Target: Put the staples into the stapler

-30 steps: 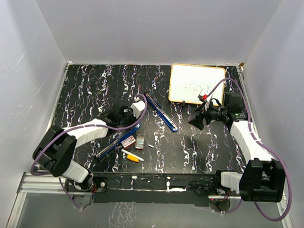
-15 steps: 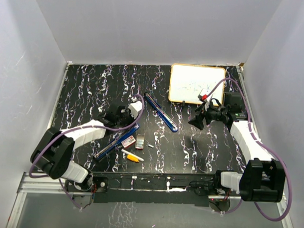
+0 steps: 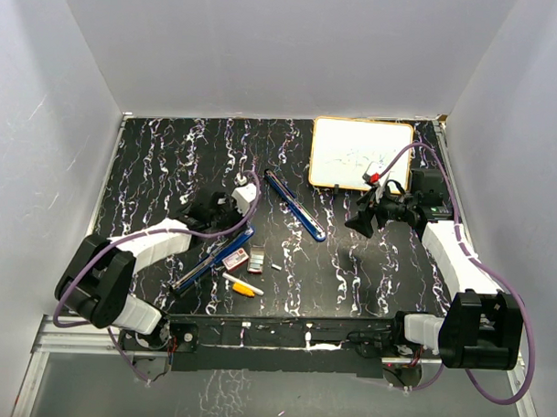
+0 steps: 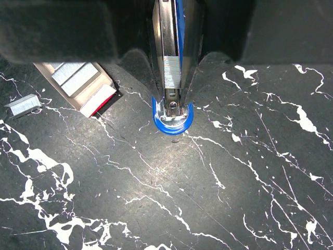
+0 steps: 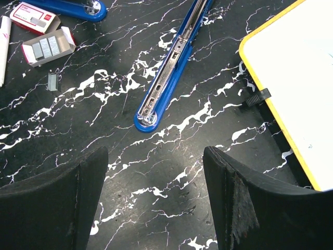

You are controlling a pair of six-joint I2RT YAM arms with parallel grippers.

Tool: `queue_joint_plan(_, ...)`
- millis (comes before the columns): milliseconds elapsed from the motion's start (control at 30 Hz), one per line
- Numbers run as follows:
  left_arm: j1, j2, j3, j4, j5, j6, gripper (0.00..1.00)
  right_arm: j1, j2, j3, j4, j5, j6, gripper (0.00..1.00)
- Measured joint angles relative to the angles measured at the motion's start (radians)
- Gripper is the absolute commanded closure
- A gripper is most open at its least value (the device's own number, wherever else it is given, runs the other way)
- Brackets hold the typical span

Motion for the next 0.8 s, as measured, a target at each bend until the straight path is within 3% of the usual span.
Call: queue_joint_plan(800,0.018,-0.088,-0.104,0.078,-0.004,0.008,1.0,0.0,0.011,0.003,-0.009,-0.007,-0.004,0.23)
